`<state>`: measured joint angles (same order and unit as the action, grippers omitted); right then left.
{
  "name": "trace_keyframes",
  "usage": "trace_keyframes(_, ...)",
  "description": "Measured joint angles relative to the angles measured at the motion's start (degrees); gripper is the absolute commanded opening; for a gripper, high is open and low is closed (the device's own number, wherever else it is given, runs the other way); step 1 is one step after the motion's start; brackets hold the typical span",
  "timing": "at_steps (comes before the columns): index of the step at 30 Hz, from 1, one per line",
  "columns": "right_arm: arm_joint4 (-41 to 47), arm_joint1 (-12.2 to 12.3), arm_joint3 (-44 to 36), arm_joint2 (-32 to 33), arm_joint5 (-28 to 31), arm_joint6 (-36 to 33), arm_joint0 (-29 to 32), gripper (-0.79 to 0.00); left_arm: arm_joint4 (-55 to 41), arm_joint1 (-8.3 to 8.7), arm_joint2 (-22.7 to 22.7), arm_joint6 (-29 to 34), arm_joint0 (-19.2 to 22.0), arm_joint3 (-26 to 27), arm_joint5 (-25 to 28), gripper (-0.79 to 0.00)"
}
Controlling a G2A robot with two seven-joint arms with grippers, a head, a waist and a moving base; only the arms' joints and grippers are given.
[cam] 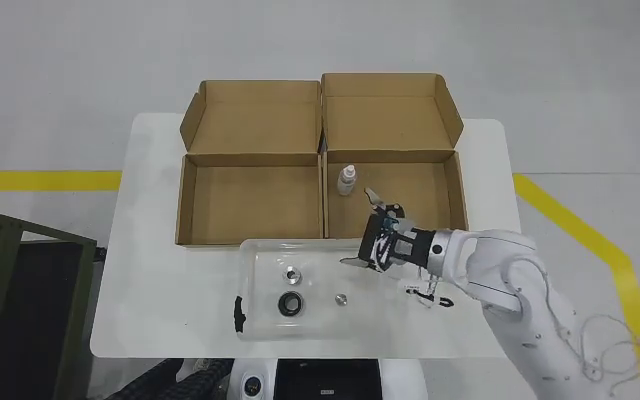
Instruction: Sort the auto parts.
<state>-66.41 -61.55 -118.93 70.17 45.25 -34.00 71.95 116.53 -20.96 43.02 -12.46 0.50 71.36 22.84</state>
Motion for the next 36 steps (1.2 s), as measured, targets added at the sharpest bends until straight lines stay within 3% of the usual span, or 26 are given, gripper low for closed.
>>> trace_keyframes(11, -4.30, 1.33, -4.83, -0.96, 6.13, 0.25, 8.03, 0.000, 0.00, 0.00, 0.00, 0.00, 0.00, 0.00, 0.00, 0.000)
trace_keyframes(33, -14.34, 1.75, -2.17, -8.14, 5.16, -2.26, 7.74, 0.000, 0.00, 0.00, 0.00, 0.00, 0.00, 0.00, 0.00, 0.000)
trace_keyframes(36, -14.66, 1.68, -1.20, -9.33, 5.02, -3.42, 7.03, -0.102, 0.00, 0.00, 0.00, 0.00, 0.00, 0.00, 0.00, 0.000)
